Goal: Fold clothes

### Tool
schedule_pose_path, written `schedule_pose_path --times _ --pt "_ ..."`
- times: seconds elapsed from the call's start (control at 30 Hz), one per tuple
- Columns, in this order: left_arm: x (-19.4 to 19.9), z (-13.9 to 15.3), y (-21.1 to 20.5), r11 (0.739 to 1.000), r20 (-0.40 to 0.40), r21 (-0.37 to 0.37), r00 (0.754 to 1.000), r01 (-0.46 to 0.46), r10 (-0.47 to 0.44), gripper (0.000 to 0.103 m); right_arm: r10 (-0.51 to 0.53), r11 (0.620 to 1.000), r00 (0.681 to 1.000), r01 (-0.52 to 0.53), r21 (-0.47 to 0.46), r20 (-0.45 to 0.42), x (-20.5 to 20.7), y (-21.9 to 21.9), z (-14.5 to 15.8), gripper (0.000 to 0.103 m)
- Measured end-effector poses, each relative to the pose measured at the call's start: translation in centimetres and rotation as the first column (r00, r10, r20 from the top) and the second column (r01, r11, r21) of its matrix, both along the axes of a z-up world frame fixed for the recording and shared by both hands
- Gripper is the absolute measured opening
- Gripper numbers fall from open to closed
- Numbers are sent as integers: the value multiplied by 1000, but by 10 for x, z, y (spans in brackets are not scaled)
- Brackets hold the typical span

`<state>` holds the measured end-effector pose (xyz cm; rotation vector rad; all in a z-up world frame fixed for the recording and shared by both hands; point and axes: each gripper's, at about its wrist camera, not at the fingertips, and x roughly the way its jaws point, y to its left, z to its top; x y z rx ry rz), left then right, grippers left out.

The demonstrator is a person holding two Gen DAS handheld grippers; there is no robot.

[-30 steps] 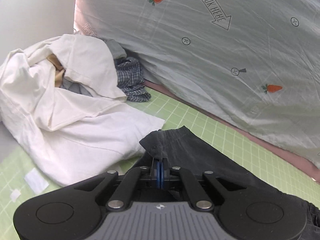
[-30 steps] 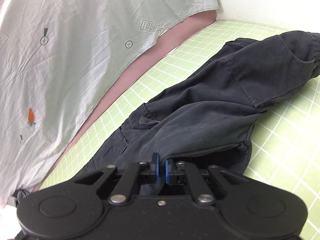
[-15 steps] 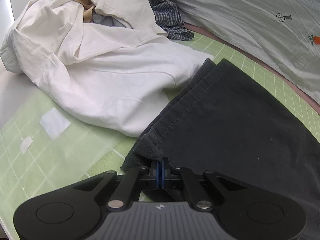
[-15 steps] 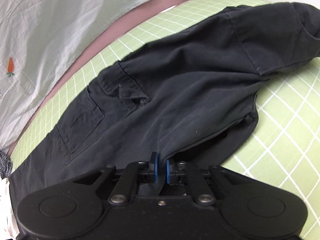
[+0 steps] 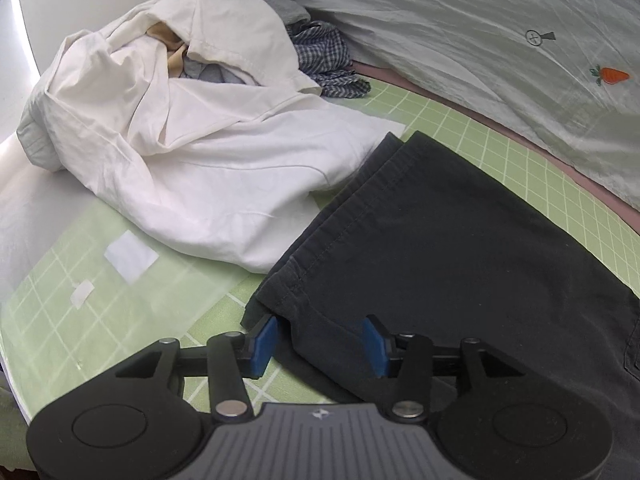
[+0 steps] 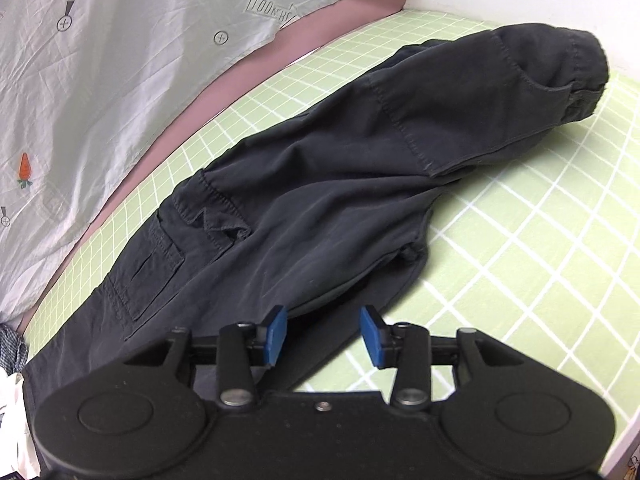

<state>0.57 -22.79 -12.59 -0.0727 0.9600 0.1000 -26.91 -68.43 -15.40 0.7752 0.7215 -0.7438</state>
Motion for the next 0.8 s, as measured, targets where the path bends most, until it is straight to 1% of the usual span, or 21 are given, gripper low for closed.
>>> schedule_pose_path --times 0.03,0.1,0.17,0.2,0.33,0.4,0.43,0.5,0.57,0.6,0.7,0.8 --pt "-4 4 -9 1000 10 10 1000 18 -18 55 -12 1000 1000 12 -13 -3 -8 -5 3 45" --pt "-12 6 -30 999 19 21 999 49 -49 59 -23 998 999 20 -60 -46 -17 -21 5 49" --pt "-19 5 -52 998 14 17 998 68 -68 59 -36 994 995 26 -108 -89 -26 -37 7 50" --pt "-23 4 -63 997 7 10 997 71 -71 60 -44 993 994 32 -118 -100 -30 -47 7 51" --pt "-34 -2 -113 996 -29 -17 996 88 -89 62 -93 987 991 80 -136 -92 -53 -97 14 51" --pt "-38 -7 -138 994 -38 -14 993 107 -107 63 -122 984 990 111 -138 -76 -63 -117 19 54" --pt "-38 -11 -150 993 -44 -7 992 118 -119 63 -146 983 988 139 -123 -48 -69 -128 21 55" --pt "-37 -18 -171 990 -60 11 988 143 -142 65 -195 977 981 195 -91 7 -81 -148 26 64" --pt "-35 -26 -192 986 -77 27 984 166 -163 66 -245 967 968 248 -55 62 -93 -169 30 67" --pt "-33 -30 -200 984 -84 32 982 175 -172 66 -281 957 956 285 -47 83 -99 -176 32 70" --pt "-27 -42 -223 981 -109 48 977 187 -181 66 -336 941 934 339 -12 120 -102 -196 30 75" --pt "-20 -50 -234 984 -126 57 979 166 -158 69 -382 924 916 378 53 122 -96 -218 21 78"
